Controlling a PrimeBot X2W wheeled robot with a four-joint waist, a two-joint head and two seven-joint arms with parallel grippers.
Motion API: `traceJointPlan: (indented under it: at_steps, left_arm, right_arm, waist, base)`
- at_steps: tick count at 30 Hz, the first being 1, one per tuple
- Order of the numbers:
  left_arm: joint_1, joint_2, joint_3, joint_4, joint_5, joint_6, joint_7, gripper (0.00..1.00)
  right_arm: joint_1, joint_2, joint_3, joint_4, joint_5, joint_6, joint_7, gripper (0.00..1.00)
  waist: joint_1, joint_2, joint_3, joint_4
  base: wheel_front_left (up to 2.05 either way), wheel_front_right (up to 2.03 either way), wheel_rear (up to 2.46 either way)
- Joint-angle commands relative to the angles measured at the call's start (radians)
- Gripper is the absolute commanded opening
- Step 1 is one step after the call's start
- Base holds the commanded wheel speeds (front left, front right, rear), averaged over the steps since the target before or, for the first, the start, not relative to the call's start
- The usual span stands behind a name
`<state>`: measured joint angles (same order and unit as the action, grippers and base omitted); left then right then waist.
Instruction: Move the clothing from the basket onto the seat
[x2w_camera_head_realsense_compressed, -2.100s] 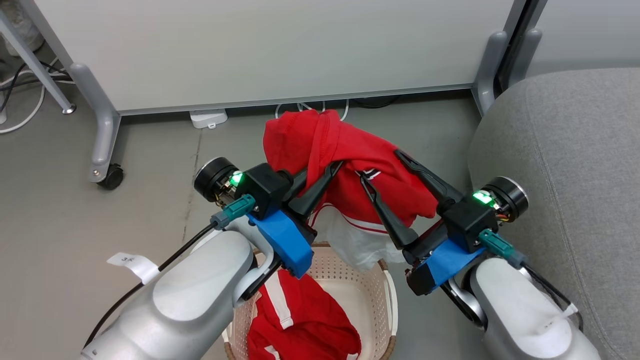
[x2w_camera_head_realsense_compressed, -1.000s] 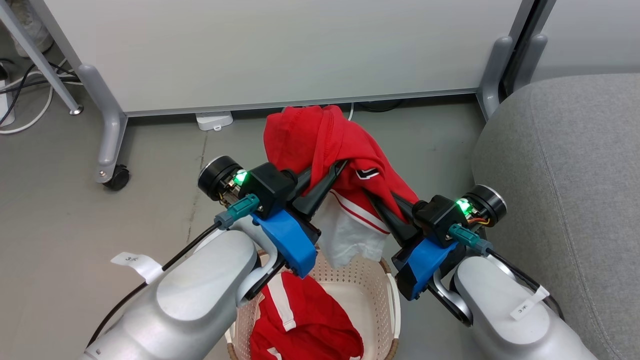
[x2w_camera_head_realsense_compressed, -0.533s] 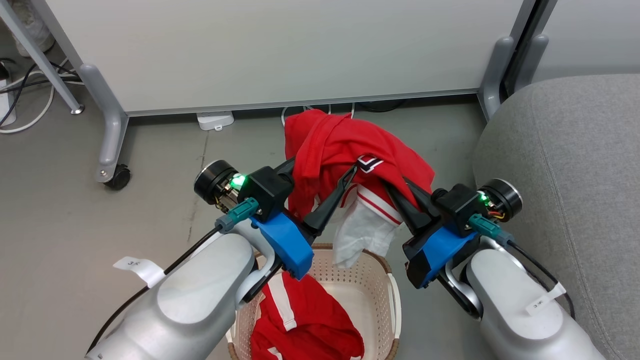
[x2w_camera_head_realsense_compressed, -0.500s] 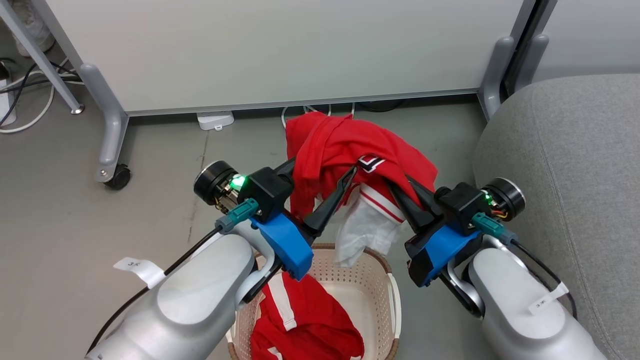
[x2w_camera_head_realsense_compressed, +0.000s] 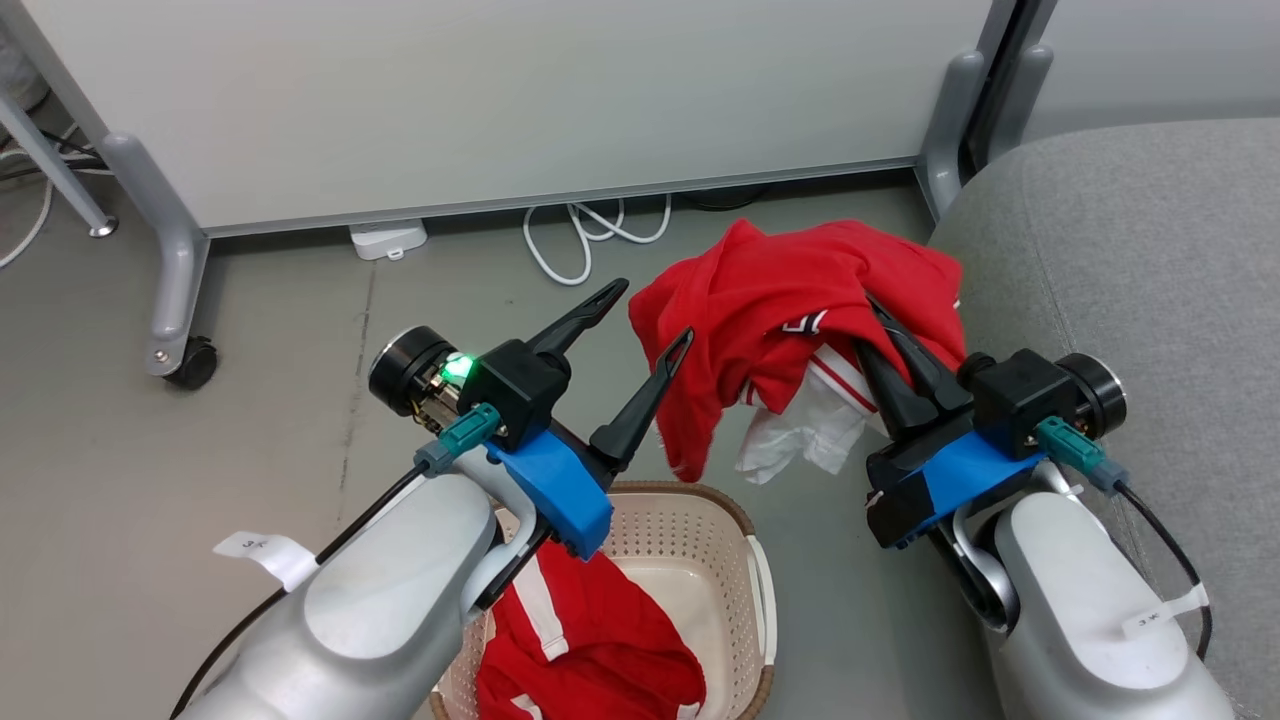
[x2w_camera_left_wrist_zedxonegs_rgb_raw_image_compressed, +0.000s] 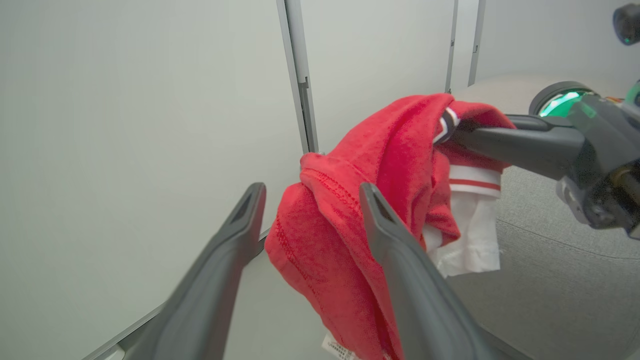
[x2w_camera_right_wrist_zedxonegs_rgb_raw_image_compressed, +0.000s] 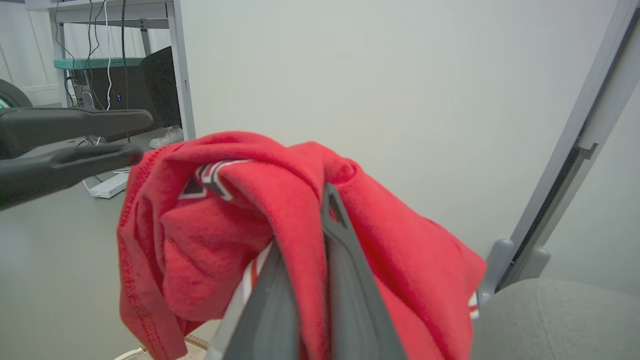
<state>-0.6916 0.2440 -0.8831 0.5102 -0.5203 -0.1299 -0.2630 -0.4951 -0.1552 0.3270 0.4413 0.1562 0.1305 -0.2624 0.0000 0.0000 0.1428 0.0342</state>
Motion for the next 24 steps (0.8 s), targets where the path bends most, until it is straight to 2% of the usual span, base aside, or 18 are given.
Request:
traceJointPlan:
  at_steps: [1, 14, 24]
  left_arm:
    - [0.016, -0.002, 0.005, -0.004, 0.008, -0.001, -0.003, 1.0]
    - [0.037, -0.015, 0.059, -0.045, 0.091, -0.001, -0.003, 1.0]
    - [0.044, -0.027, 0.058, -0.057, 0.118, -0.001, -0.003, 1.0]
  right_arm:
    - [0.011, 0.003, -0.011, -0.011, -0.007, 0.001, -0.004, 0.0]
    - [0.078, 0.001, -0.137, -0.118, -0.028, 0.001, -0.004, 0.0]
    - [0.154, 0.016, -0.232, -0.173, -0.031, 0.001, -0.004, 0.0]
  waist:
    - [0.0, 0.0, 0.006, -0.011]
    - [0.0, 0.0, 0.037, -0.139]
    - [0.0, 0.0, 0.046, -0.233]
  base:
    - [0.0, 0.0, 0.0]
    - [0.0, 0.0, 0.0]
    - [0.0, 0.0, 0.0]
